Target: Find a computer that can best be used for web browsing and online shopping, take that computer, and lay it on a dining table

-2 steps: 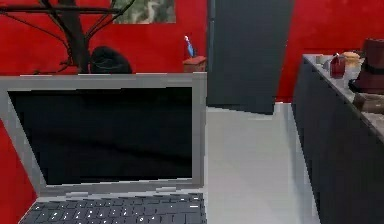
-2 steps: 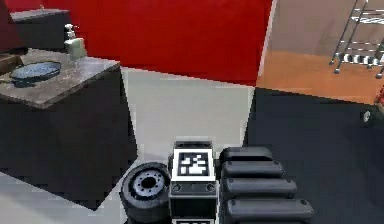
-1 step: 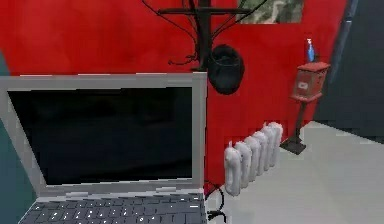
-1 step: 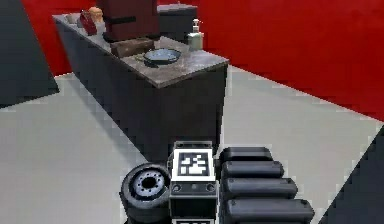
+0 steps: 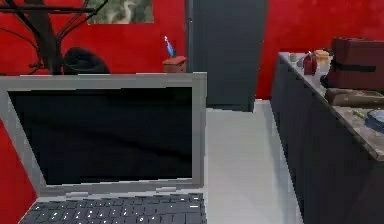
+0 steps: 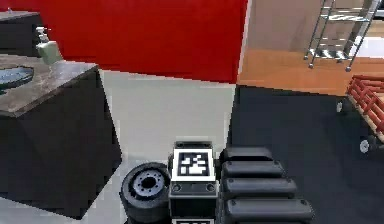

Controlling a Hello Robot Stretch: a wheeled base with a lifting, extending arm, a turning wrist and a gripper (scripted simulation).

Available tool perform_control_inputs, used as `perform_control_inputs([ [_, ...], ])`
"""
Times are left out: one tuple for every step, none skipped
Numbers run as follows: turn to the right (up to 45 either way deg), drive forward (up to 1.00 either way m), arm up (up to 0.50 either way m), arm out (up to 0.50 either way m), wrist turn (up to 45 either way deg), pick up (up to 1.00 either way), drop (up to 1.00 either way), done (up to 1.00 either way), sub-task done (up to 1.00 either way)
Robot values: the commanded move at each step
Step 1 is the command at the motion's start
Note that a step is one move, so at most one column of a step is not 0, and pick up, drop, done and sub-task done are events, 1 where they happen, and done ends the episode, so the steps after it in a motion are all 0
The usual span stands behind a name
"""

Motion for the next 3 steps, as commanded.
perform_control_inputs([
  [45.0, 0.00, 0.00, 0.00, 0.0, 0.00, 0.00, 0.00, 0.00],
  [45.0, 0.00, 0.00, 0.00, 0.0, 0.00, 0.00, 0.00, 0.00],
  [45.0, 0.00, 0.00, 0.00, 0.0, 0.00, 0.00, 0.00, 0.00],
])
